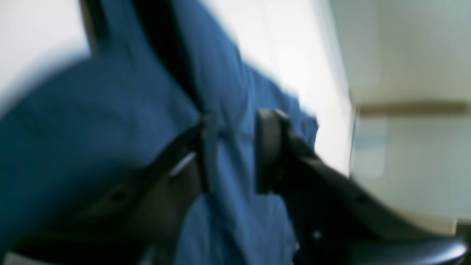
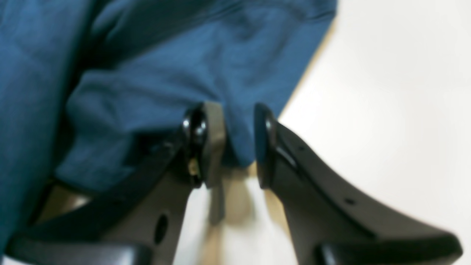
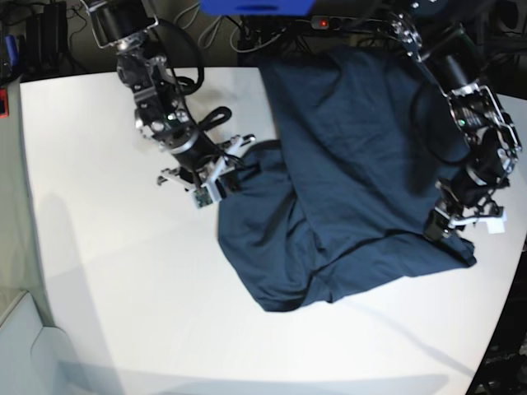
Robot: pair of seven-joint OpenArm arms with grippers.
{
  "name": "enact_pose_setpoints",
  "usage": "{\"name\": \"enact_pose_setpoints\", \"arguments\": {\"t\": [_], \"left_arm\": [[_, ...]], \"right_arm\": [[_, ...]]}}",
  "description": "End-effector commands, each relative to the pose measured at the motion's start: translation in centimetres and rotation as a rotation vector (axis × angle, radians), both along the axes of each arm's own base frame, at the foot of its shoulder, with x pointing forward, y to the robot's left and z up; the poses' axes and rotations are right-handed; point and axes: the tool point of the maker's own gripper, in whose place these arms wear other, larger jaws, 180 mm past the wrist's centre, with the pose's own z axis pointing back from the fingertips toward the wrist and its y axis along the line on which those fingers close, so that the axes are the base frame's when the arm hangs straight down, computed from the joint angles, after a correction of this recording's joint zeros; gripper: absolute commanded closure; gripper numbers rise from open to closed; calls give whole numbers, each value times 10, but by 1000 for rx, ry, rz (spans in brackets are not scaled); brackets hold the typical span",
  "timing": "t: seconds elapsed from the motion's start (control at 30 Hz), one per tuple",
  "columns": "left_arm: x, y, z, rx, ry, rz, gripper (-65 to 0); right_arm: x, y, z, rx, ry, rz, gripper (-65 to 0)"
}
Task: Layout the t-shirt on the table in an organized manner, then fold the t-shirt properly
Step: 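Pull the held edges apart to spread the shirt flat, then drag the shirt edge with the right gripper away from the left gripper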
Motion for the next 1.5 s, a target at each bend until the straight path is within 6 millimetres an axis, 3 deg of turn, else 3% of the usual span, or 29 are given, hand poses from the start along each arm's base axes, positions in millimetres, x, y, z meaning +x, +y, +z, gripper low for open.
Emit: {"name": "enact_pose_setpoints", "arguments": {"t": [0.0, 0.13, 0.23, 0.4, 0.6, 0.73, 1.17, 1.33, 1.47], "left_arm": [[-1, -5, 3, -16, -18, -2, -125], [-21, -30, -32, -9, 54, -29, -121], [-24, -33, -42, 65, 79, -48, -121], [-28, -15, -44, 150, 105, -47, -121], [-22, 8, -38, 244, 123, -46, -121], [-24, 22, -48, 254, 159, -33, -121], [-39, 33, -96, 233, 228, 58, -121], [-30, 24, -92, 281, 213, -8, -121], [-7, 19, -68, 296, 147, -26, -121]], "right_arm": [[12, -1, 17, 13, -62, -2, -142], [19, -4, 23, 7, -80, -1, -142], [21, -2, 28, 12, -93, 2, -142], [17, 13, 33, 41, -99, 17, -143], [-2, 22, -13, 13, 20, 48, -141], [-3, 17, -19, 1, 34, 44, -141], [12, -84, -21, -162, 17, -52, -141], [39, -115, 1, -208, -43, -89, -141], [63, -131, 27, -243, -112, -96, -141]]}}
